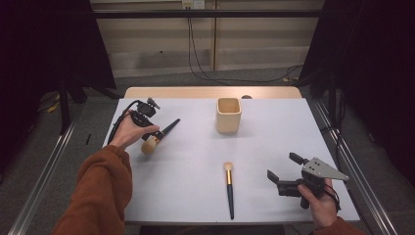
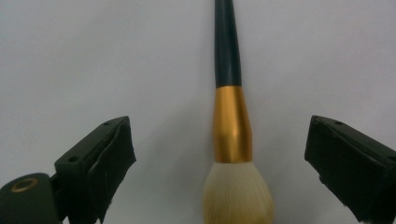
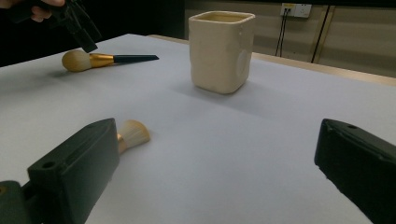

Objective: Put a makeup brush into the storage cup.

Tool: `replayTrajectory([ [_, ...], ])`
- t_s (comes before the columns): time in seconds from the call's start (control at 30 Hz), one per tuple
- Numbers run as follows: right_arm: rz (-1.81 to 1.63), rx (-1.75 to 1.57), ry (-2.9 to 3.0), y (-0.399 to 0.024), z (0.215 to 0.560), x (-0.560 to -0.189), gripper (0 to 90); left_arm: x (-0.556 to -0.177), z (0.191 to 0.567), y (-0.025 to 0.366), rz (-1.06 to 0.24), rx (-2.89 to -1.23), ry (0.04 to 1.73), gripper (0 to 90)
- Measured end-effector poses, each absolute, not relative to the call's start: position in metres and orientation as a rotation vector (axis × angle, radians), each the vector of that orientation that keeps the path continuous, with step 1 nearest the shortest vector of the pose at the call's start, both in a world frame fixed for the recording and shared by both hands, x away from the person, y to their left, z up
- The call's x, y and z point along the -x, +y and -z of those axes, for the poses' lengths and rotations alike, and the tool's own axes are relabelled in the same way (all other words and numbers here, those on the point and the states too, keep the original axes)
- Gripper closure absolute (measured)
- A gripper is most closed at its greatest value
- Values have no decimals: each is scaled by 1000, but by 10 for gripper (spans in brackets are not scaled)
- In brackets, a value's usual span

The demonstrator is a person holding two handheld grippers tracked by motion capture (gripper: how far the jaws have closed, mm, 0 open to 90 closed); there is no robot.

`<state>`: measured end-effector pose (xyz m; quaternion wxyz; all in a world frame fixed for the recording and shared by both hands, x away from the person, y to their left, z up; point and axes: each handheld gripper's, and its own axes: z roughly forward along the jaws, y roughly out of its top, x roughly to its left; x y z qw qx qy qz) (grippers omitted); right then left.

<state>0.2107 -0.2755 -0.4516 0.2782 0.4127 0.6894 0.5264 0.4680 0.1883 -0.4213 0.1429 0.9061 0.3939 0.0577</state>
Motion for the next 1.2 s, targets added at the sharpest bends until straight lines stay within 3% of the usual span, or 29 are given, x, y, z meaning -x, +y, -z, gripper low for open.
replayTrajectory([
  [0.27,-1418,-1106,1856,-276,452,-210,0,-478,427,181,-119,-2705,1138,70],
  [0.57,-1416,-1103,1863,-275,453,-210,0,-486,438,179,-79,-2731,1189,165],
  [1.0,-1417,-1105,1868,-275,453,-210,0,-488,448,170,6,-2775,1183,380],
  [1.1,-1416,-1105,1870,-275,454,-210,0,-488,447,169,-25,-2792,1183,456],
  [1.2,-1418,-1108,1872,-274,454,-210,0,-488,447,170,-32,-2794,1186,474],
])
